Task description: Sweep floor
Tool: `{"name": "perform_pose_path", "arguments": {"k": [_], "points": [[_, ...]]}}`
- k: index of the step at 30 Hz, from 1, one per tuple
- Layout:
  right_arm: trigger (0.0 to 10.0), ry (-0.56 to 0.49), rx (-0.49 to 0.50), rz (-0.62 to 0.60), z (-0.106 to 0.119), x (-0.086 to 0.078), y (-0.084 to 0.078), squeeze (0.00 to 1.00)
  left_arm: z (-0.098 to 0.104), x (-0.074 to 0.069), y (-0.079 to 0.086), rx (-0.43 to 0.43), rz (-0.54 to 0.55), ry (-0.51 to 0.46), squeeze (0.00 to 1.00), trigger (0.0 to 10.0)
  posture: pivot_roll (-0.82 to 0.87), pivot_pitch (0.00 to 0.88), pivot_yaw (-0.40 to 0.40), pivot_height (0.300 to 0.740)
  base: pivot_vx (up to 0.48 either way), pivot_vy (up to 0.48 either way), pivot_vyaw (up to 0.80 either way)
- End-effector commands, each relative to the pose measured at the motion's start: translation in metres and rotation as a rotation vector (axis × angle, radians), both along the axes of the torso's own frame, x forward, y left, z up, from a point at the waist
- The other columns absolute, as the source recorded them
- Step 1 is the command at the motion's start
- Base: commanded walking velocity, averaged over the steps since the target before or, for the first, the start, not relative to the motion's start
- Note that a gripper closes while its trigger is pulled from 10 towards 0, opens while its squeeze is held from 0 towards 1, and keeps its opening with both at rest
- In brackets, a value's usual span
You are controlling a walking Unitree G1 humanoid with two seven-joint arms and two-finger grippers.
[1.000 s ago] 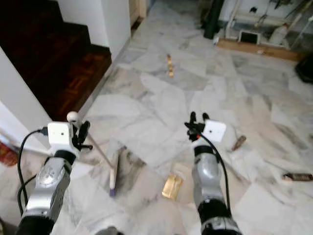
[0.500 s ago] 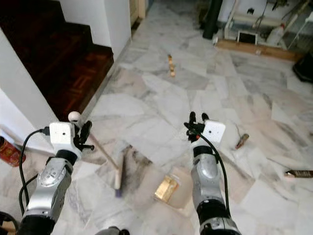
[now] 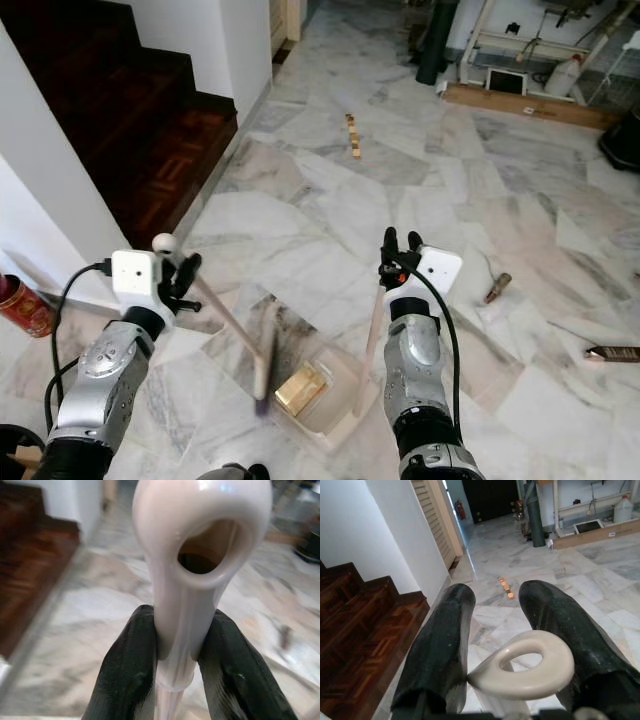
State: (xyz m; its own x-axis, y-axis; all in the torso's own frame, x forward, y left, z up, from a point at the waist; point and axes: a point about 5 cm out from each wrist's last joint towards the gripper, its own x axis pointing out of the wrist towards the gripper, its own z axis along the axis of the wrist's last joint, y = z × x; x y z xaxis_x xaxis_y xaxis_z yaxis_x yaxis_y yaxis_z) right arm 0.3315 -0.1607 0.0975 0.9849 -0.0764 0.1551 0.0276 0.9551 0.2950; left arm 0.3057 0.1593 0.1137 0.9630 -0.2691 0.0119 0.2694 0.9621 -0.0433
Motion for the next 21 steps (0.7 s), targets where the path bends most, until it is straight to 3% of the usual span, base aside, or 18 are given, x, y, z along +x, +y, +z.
{"name": "perform_pose_path", "arguments": {"k": [1, 10, 21], "points": [[10.0, -0.077, 0.025, -0.001, 0.015, 0.003, -0.003, 0.0, 0.009, 0.0, -0.008, -0.022, -0.075, -0.007, 0.0, 10.0, 0.18, 0.123, -0.039, 0.74, 0.0, 0.0, 0.0], [10.0, -0.082, 0.039, 0.03, 0.015, 0.004, 0.001, 0.0, 0.017, -0.004, -0.011, -0.094, -0.157, 0.007, 0.0, 10.0, 0.18, 0.13, -0.042, 0.74, 0.0, 0.0, 0.0], [10.0, -0.081, 0.042, 0.072, 0.014, 0.004, 0.007, 0.0, 0.022, -0.004, -0.006, -0.073, -0.149, 0.009, 0.0, 10.0, 0.19, 0.129, -0.046, 0.74, 0.0, 0.0, 0.0]]}}
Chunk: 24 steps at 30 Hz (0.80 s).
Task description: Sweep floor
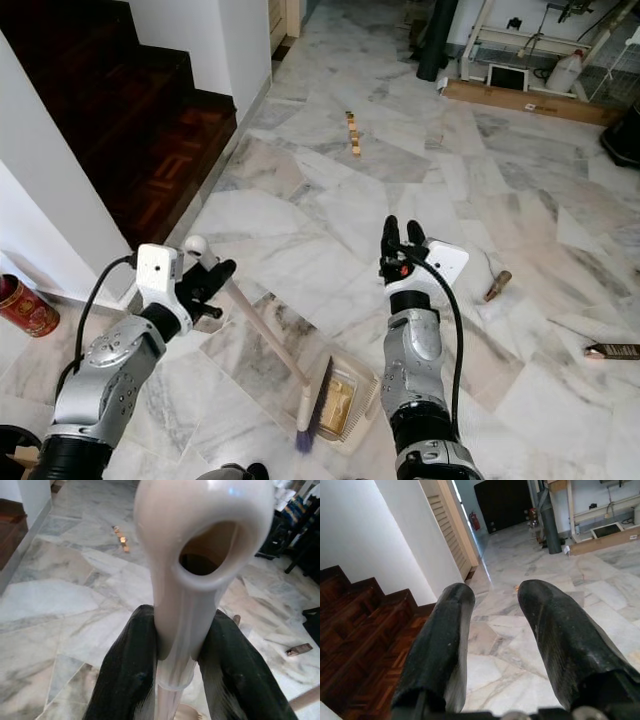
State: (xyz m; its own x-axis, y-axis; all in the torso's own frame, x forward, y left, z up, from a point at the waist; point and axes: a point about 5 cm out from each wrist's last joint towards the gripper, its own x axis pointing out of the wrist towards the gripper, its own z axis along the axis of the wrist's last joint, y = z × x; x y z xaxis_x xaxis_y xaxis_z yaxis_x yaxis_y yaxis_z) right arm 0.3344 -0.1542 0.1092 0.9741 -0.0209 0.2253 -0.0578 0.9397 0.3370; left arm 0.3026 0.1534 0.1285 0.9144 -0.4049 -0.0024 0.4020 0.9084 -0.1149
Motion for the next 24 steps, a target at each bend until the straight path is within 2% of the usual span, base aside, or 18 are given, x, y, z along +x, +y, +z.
{"name": "perform_pose_path", "arguments": {"k": [1, 7, 9, 11, 12, 19, 24], "points": [[10.0, -0.007, -0.005, 0.008, 0.003, 0.001, 0.0, 0.0, 0.007, -0.001, 0.001, -0.009, -0.001, -0.027, 0.0, 10.0, 0.19, 0.13, -0.047, 0.74, 0.0, 0.0, 0.0], [10.0, -0.01, -0.044, -0.005, 0.005, 0.002, -0.001, 0.0, 0.006, -0.001, 0.002, -0.008, 0.012, -0.028, 0.0, 10.0, 0.18, 0.128, -0.048, 0.74, 0.0, 0.0, 0.0], [10.0, -0.054, -0.115, -0.019, 0.015, 0.003, -0.001, 0.0, 0.005, -0.001, 0.003, -0.005, 0.026, -0.028, 0.0, 10.0, 0.18, 0.129, -0.047, 0.74, 0.0, 0.0, 0.0], [10.0, -0.072, -0.138, -0.017, 0.019, 0.004, 0.001, 0.0, 0.004, -0.001, 0.004, -0.005, 0.03, -0.028, 0.0, 10.0, 0.18, 0.129, -0.047, 0.74, 0.0, 0.0, 0.0], [10.0, -0.111, -0.199, -0.018, 0.03, 0.005, 0.004, 1.0, 0.003, -0.001, 0.005, -0.005, 0.038, -0.026, 0.0, 10.0, 0.18, 0.129, -0.047, 0.74, 0.0, 0.0, 0.0], [10.0, -0.189, -0.427, -0.142, 0.058, 0.006, -0.003, 1.0, 0.0, -0.002, 0.004, -0.005, 0.045, -0.019, 0.0, 10.0, 0.17, 0.13, -0.05, 0.74, 0.0, 0.0, 0.0], [10.0, -0.237, -0.525, -0.168, 0.07, 0.002, 0.001, 1.0, 0.0, -0.001, 0.004, 0.007, 0.047, -0.019, 0.0, 10.0, 0.17, 0.132, -0.051, 0.74, 0.0, 0.0, 0.0]]}}
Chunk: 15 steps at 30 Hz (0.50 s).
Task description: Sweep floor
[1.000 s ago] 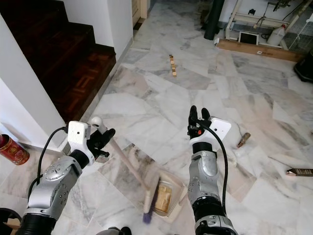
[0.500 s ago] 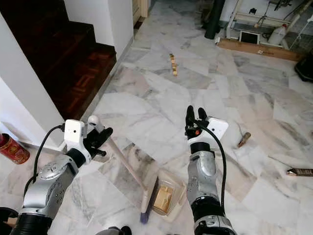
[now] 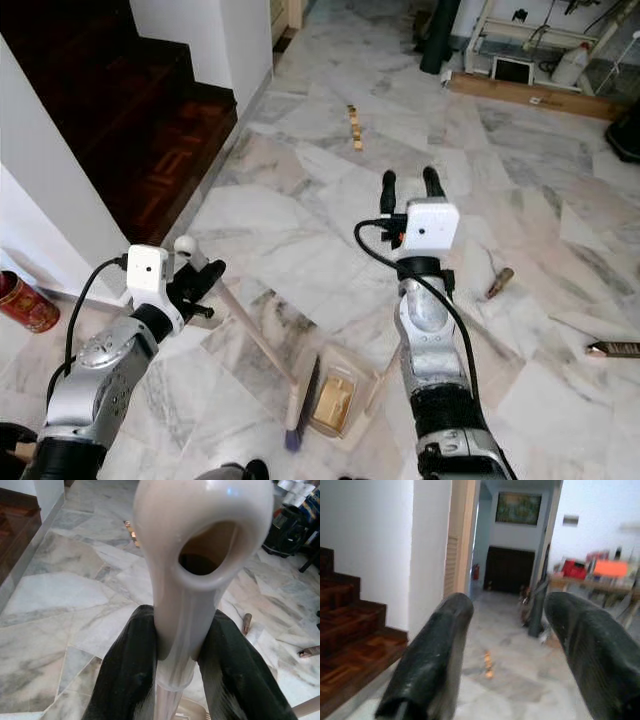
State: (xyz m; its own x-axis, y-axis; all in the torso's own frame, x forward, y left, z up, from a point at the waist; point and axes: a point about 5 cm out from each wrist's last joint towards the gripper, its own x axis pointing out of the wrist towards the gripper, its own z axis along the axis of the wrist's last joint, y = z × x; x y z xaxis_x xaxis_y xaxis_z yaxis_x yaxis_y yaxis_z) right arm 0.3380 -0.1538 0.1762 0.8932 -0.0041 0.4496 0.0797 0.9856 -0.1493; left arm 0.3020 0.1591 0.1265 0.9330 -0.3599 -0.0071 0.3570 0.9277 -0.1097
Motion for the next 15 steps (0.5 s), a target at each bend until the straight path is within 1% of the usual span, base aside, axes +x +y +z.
{"name": "perform_pose_path", "arguments": {"k": [1, 4, 12, 13, 14, 15], "points": [[10.0, -0.013, -0.044, -0.012, 0.005, -0.003, 0.003, 1.0, 0.002, 0.0, -0.001, 0.005, 0.004, -0.024, 0.0, 10.0, 0.17, 0.132, -0.052, 0.74, 0.0, 0.0, 0.0], [10.0, -0.005, -0.021, -0.023, 0.003, -0.004, 0.004, 1.0, 0.002, 0.0, -0.001, 0.007, 0.01, -0.027, 0.0, 10.0, 0.17, 0.132, -0.053, 0.74, 0.0, 0.0, 0.0], [10.0, 0.008, -0.007, -0.032, 0.004, -0.006, 0.006, 1.0, 0.006, 0.001, 0.004, 0.011, 0.035, -0.046, 0.0, 10.0, 0.17, 0.134, -0.053, 0.74, 0.0, 0.0, 0.0], [10.0, 0.016, -0.011, -0.033, 0.003, -0.006, 0.007, 0.89, 0.01, 0.002, 0.006, -0.006, 0.051, -0.06, 0.0, 10.0, 0.17, 0.133, -0.054, 0.74, 0.0, 0.0, 0.0], [10.0, 0.02, -0.013, -0.035, 0.003, -0.005, 0.007, 0.25, 0.012, 0.003, 0.007, -0.008, 0.058, -0.068, 0.0, 10.0, 0.17, 0.133, -0.054, 0.74, 0.0, 0.0, 0.0], [10.0, 0.022, -0.014, -0.036, 0.003, -0.005, 0.007, 0.0, 0.014, 0.004, 0.008, -0.009, 0.062, -0.076, 0.0, 10.0, 0.17, 0.133, -0.054, 0.74, 0.0, 0.0, 0.0]]}}
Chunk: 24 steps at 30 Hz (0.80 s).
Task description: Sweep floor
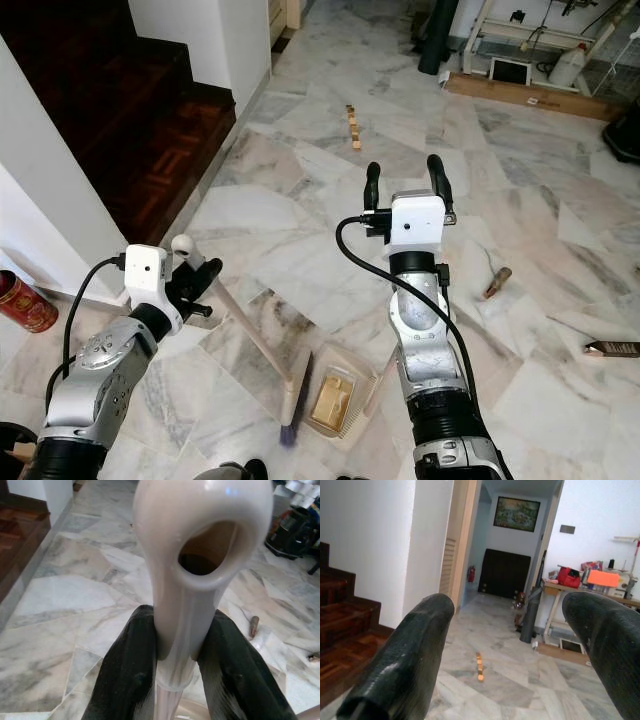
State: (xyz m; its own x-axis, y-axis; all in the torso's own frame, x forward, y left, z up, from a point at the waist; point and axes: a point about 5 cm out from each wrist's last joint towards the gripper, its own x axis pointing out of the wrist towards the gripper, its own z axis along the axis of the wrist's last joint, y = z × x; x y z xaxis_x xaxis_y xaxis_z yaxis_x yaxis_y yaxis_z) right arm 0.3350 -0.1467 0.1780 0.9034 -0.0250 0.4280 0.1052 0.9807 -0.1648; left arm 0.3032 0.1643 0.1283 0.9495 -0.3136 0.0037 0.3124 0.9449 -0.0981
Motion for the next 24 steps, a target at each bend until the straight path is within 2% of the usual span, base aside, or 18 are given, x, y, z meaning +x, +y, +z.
{"name": "perform_pose_path", "arguments": {"k": [1, 6, 12, 17, 24], "points": [[10.0, 0.0, 0.001, -0.009, 0.001, -0.002, 0.0, 0.0, 0.016, 0.003, 0.004, -0.012, 0.019, -0.076, 0.0, 10.0, 0.17, 0.131, -0.054, 0.74, 0.0, 0.0, 0.0], [10.0, 0.002, 0.008, -0.011, 0.001, -0.003, -0.001, 0.0, 0.026, 0.007, 0.012, -0.015, 0.068, -0.117, 0.0, 10.0, 0.17, 0.129, -0.053, 0.74, 0.0, 0.0, 0.0], [10.0, 0.004, 0.017, -0.019, 0.002, -0.003, -0.002, 0.0, 0.033, 0.011, 0.027, -0.003, 0.194, -0.16, 0.0, 10.0, 0.17, 0.123, -0.051, 0.74, 0.0, 0.0, 0.0], [10.0, 0.007, 0.055, -0.03, 0.002, -0.004, -0.005, 0.0, 0.033, 0.012, 0.029, -0.011, 0.215, -0.165, 0.0, 10.0, 0.17, 0.122, -0.052, 0.74, 0.0, 0.357, 0.0], [10.0, 0.009, 0.052, -0.053, 0.004, -0.002, -0.008, 0.0, 0.031, 0.012, 0.028, -0.018, 0.227, -0.167, 0.0, 10.0, 0.16, 0.124, -0.055, 0.74, 0.0, 0.409, -0.11]]}}
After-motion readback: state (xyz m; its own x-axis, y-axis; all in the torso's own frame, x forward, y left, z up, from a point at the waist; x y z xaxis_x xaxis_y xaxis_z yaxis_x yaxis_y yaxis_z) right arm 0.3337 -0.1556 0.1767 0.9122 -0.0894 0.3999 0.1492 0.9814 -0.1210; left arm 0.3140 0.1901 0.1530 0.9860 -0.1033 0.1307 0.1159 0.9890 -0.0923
